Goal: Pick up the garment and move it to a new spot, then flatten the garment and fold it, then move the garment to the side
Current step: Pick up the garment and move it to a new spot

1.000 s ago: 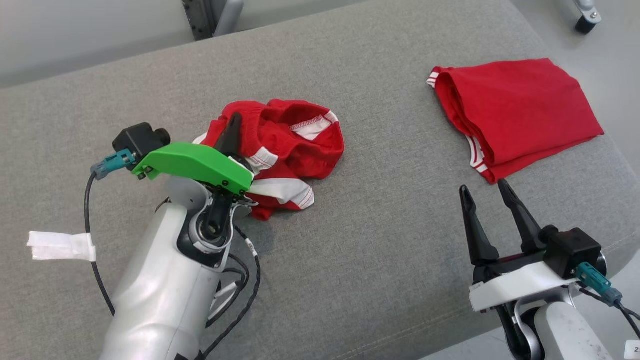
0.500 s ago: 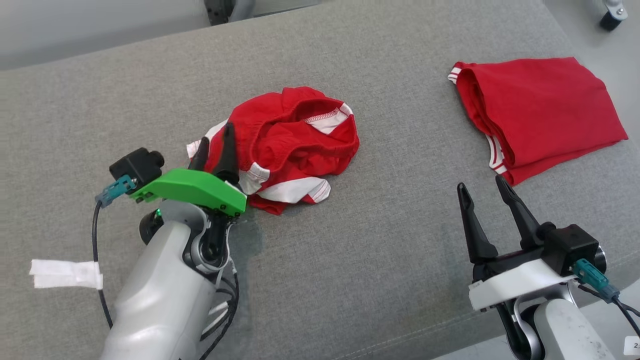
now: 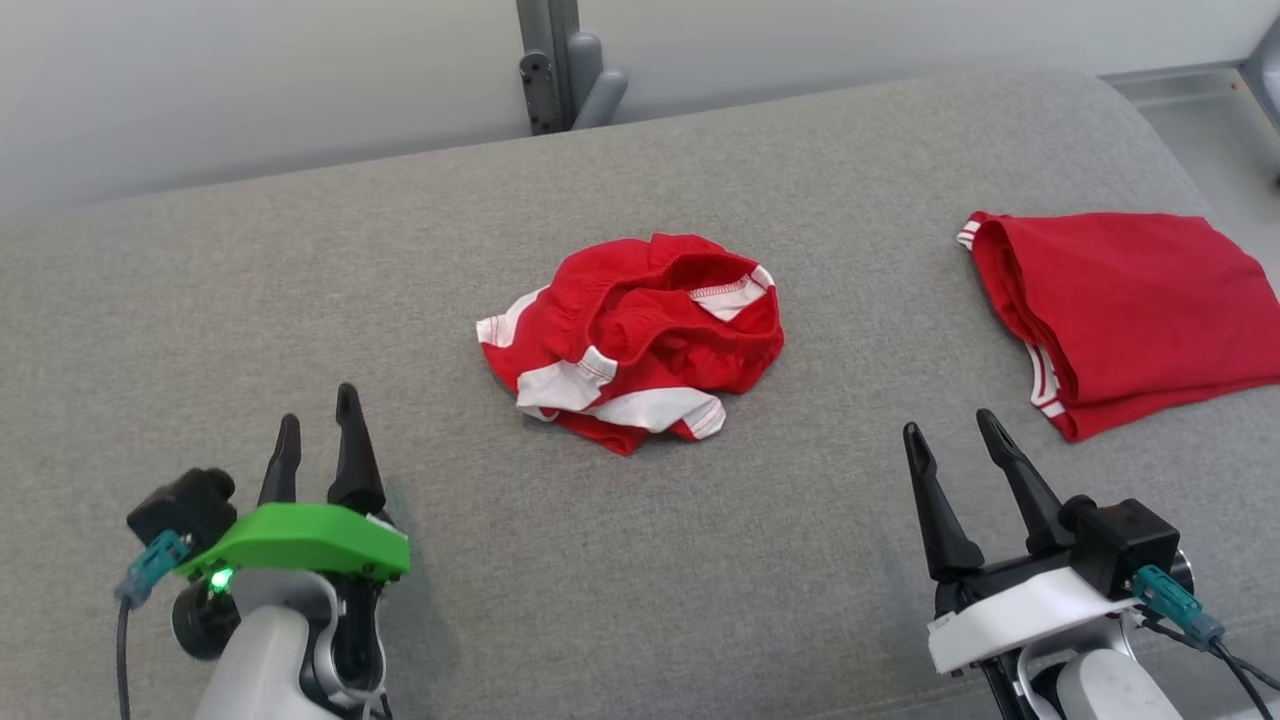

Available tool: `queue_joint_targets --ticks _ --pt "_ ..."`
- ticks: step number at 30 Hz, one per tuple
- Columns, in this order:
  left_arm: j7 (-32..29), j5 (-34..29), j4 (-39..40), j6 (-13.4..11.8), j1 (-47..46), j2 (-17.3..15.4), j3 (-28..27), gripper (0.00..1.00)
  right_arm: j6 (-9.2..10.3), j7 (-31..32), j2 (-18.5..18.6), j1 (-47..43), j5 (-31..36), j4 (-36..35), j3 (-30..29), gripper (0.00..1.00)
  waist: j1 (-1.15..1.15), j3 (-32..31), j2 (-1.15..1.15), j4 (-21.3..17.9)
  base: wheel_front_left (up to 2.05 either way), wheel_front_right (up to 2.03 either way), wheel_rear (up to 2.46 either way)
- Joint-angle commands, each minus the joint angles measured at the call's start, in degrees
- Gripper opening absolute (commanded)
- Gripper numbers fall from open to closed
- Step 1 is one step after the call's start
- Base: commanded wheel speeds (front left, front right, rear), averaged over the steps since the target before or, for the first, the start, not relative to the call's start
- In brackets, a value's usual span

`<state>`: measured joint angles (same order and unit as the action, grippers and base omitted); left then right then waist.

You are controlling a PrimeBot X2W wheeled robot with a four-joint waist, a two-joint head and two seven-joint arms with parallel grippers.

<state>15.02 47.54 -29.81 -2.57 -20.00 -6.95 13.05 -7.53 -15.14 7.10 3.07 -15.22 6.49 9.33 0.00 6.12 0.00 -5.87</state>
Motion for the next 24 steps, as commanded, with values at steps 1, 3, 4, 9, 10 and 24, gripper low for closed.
queue_joint_targets --ticks 1,3,4,9,10,24 --pt "0.08 -2.18 2.17 0.10 3.32 0.34 -1.65 1.00 0.09 -0.07 -0.13 -0.95 -0.44 -0.14 -0.06 1.00 0.00 -3.15 0.00 3.13 0.00 0.00 0.00" --pt "0.09 -5.76 5.07 0.54 6.68 0.67 -3.17 1.00 0.09 -0.06 -0.37 -1.65 -0.43 -0.33 0.02 1.00 0.00 -4.04 0.00 4.07 0.00 0.00 0.00" --pt "0.09 -7.43 6.33 0.63 8.35 0.91 -3.95 1.00 0.09 -0.06 -0.42 -2.01 -0.43 -0.30 0.09 1.00 0.00 -4.47 0.00 4.49 0.00 0.00 0.00" --pt "0.09 -15.03 12.91 1.55 15.60 2.18 -7.24 1.00 0.09 -0.06 -0.58 -3.09 -0.07 -0.41 0.08 1.00 0.00 -5.73 0.00 5.82 0.00 0.00 0.00" --pt "0.09 -16.37 14.07 1.51 16.91 2.46 -7.77 1.00 0.09 -0.06 -0.64 -3.33 -0.01 -0.53 0.02 1.00 0.00 -5.92 0.00 6.02 0.00 0.00 0.00" --pt "0.10 -37.65 27.16 1.91 29.40 3.96 -8.82 1.00 0.09 -0.06 -0.22 -8.36 2.56 -1.77 -1.30 1.00 0.00 -8.76 0.00 7.06 0.00 0.00 0.00"
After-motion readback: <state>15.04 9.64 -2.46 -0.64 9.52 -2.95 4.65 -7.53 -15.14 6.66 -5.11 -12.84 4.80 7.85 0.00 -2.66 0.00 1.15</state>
